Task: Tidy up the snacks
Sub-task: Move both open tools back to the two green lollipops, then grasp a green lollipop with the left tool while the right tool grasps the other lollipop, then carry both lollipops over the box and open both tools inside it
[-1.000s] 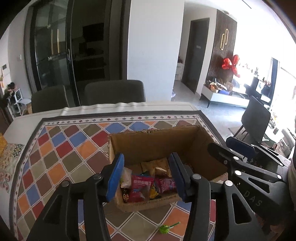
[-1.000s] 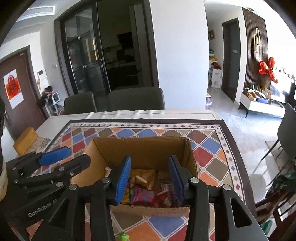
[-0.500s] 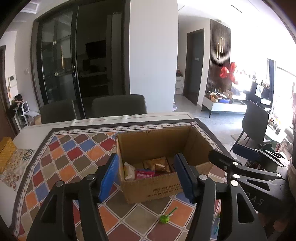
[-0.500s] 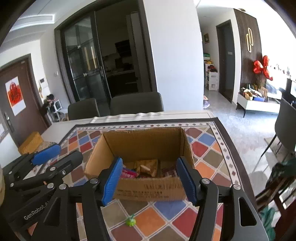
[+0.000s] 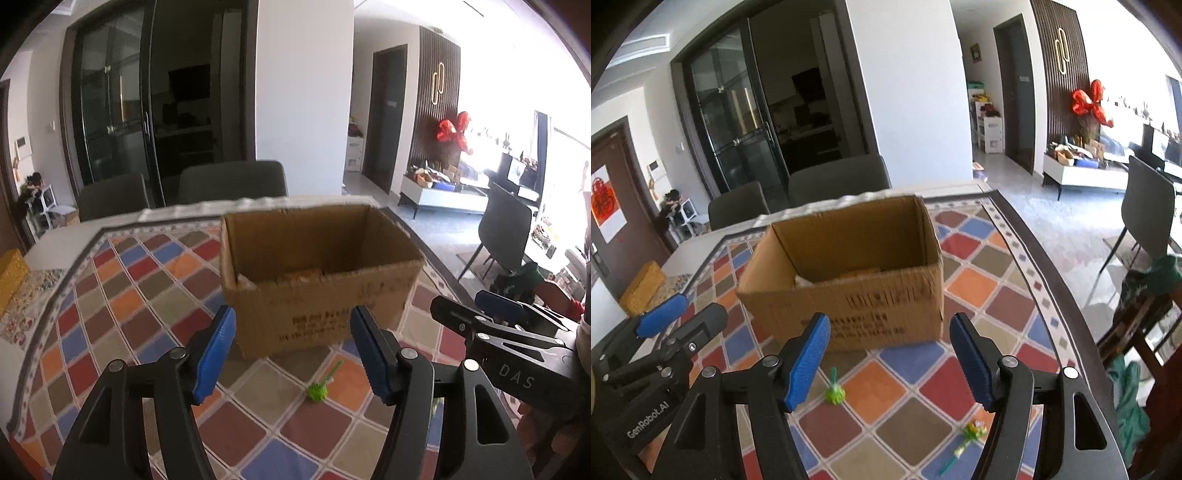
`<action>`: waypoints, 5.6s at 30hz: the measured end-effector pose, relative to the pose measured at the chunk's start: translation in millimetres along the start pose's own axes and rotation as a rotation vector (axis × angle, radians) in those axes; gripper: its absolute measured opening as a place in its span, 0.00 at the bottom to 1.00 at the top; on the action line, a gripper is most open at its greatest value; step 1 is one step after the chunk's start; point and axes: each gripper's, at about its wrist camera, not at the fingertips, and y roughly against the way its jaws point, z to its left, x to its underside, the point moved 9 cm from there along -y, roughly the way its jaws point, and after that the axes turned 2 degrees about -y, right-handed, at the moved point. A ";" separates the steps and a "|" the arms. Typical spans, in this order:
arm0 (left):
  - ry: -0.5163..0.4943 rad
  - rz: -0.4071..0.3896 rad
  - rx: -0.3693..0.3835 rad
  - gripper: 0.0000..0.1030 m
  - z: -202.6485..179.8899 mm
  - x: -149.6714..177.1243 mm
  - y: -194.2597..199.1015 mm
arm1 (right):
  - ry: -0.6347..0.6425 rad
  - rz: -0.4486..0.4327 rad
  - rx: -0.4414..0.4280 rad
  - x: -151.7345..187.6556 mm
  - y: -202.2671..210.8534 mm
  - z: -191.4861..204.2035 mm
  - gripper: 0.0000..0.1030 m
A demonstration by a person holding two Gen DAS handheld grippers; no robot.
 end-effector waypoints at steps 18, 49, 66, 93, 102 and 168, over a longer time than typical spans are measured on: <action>0.020 -0.003 0.024 0.62 -19.5 73.7 -5.8 | -0.040 -0.003 0.082 74.2 12.3 -29.0 0.66; -0.002 0.154 0.019 0.50 -32.6 120.1 -105.3 | -0.131 0.136 0.204 134.8 -53.0 -82.1 0.58; 0.069 0.237 0.061 0.26 -31.9 129.6 -132.4 | -0.104 0.187 0.156 141.8 -70.3 -72.7 0.27; 0.043 0.139 0.057 0.25 -31.3 95.9 -66.7 | -0.017 0.090 0.050 99.8 -42.6 -34.0 0.27; 0.038 0.068 0.027 0.25 -25.3 73.5 -39.3 | 0.011 0.040 0.021 76.1 -25.8 -24.8 0.27; 0.016 0.099 0.000 0.26 32.5 -92.5 -99.5 | 0.218 -0.014 0.004 -113.0 -84.0 49.9 0.27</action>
